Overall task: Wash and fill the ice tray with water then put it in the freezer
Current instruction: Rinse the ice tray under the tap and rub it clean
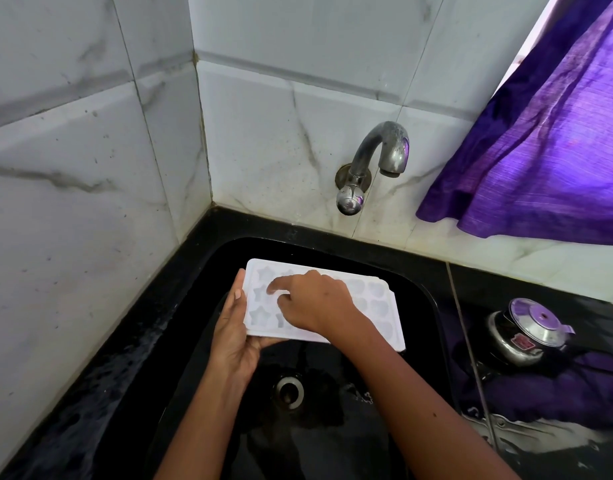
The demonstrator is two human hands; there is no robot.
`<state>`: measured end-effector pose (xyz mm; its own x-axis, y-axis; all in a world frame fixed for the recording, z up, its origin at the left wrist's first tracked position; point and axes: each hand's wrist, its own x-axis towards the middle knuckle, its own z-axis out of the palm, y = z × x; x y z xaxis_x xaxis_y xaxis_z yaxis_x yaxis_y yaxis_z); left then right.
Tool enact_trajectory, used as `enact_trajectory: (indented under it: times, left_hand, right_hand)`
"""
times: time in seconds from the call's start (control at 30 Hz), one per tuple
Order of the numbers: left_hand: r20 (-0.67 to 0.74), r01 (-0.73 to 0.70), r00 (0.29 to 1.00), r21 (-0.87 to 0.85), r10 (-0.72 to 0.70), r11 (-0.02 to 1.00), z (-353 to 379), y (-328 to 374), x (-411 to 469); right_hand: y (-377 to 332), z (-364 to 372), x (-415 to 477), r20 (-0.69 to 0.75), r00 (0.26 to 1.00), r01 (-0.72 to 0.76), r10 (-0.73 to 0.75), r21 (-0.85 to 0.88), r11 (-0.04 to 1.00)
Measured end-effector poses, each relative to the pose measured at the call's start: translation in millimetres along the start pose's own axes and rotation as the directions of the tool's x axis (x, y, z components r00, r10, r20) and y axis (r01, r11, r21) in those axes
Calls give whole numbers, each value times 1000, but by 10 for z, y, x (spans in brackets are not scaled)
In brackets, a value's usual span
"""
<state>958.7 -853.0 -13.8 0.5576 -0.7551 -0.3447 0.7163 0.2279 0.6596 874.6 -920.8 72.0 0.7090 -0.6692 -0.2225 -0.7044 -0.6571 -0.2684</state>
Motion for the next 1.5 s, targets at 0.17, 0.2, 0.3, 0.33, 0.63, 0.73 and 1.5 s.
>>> enact_trajectory:
  times: [0.17,0.2,0.3,0.33,0.63,0.73,1.5]
  left_hand:
    - [14,7,1000,0,-7,1000,-1,0,17]
    - [17,6,1000,4,-6,1000,-5,0,20]
    - [14,3,1000,21,-3,1000,-26,0,36]
    - [15,4,1000,24,-4,1000,-29,-2,42]
    - [20,27,999,25,-28,999,-37,-12,60]
    - [17,19,1000,22,-20,1000,-43,-1,52]
    - [-24,-11,1000,98,13,995,-128,84,92]
  right_hand:
    - [-42,86,73,55,998,10,-8,-26,1000]
    - [-47,104,86,63,998,11,-9,-23,1000]
    - [-64,145,111,64,998,18,-17,-8,1000]
    - [-64,150,116,65,998,21,-20,-6,1000]
    - [-100,158,116,-16,1000,22,-24,-80,997]
    - [-125,172,121,-17,1000,25,-26,-62,998]
    - [962,75,-724,-66,893,-430,445,166,888]
